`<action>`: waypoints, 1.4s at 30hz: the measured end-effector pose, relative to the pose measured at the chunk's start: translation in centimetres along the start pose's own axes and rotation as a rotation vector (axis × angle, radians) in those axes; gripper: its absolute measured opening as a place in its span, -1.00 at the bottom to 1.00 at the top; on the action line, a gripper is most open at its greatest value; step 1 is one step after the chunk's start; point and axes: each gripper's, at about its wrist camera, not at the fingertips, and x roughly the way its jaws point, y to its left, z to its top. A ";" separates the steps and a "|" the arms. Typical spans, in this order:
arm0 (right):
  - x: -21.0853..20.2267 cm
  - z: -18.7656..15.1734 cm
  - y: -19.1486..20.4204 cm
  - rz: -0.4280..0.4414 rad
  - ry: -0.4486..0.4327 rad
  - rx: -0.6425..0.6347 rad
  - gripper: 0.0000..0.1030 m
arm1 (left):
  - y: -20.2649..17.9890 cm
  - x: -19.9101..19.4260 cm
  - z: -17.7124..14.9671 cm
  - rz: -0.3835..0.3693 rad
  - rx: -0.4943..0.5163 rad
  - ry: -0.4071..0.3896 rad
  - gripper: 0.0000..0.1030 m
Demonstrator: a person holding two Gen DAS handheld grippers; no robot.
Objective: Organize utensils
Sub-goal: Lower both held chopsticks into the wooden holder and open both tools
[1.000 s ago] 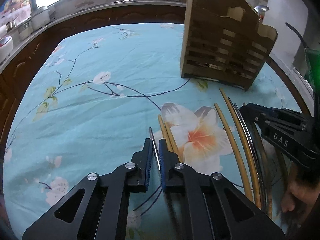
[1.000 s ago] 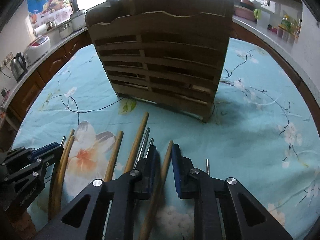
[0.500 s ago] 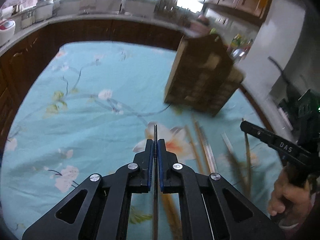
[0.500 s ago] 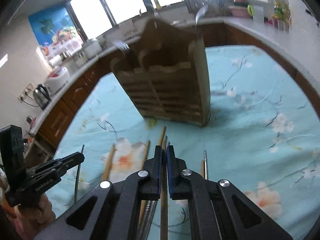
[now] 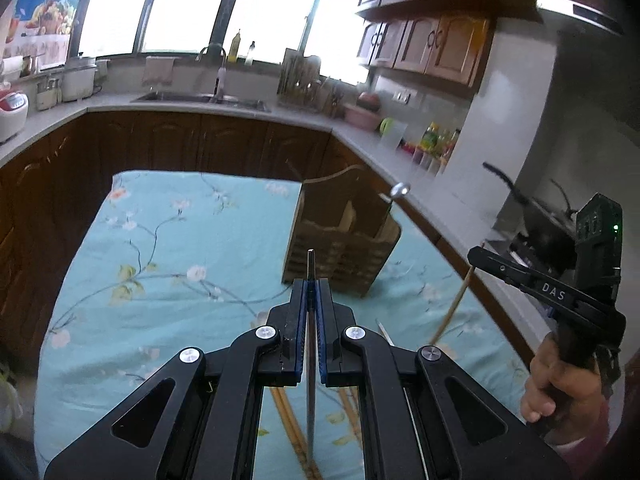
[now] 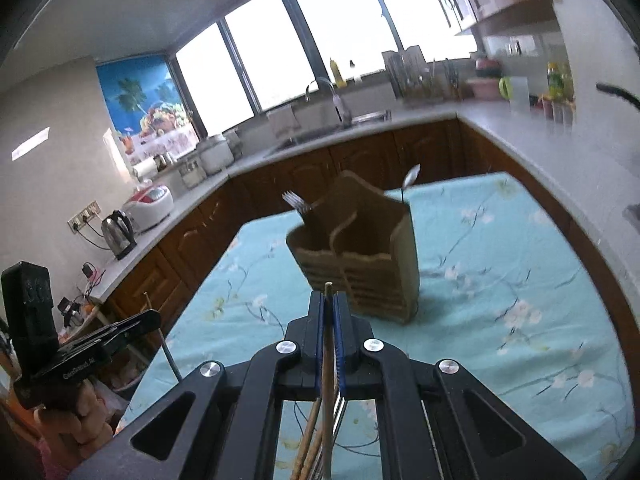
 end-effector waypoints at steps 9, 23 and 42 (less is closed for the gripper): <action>-1.2 1.3 -0.6 0.002 -0.057 0.011 -0.91 | -0.4 -0.4 1.7 -0.010 -0.005 -0.054 -0.93; -1.5 3.3 -1.8 0.003 -0.115 0.028 -0.91 | -0.4 1.2 4.0 -0.026 -0.032 -0.108 -0.93; 0.3 14.1 -2.9 -0.075 -0.362 0.010 -0.91 | -1.6 7.6 16.0 0.018 -0.042 -0.338 -0.93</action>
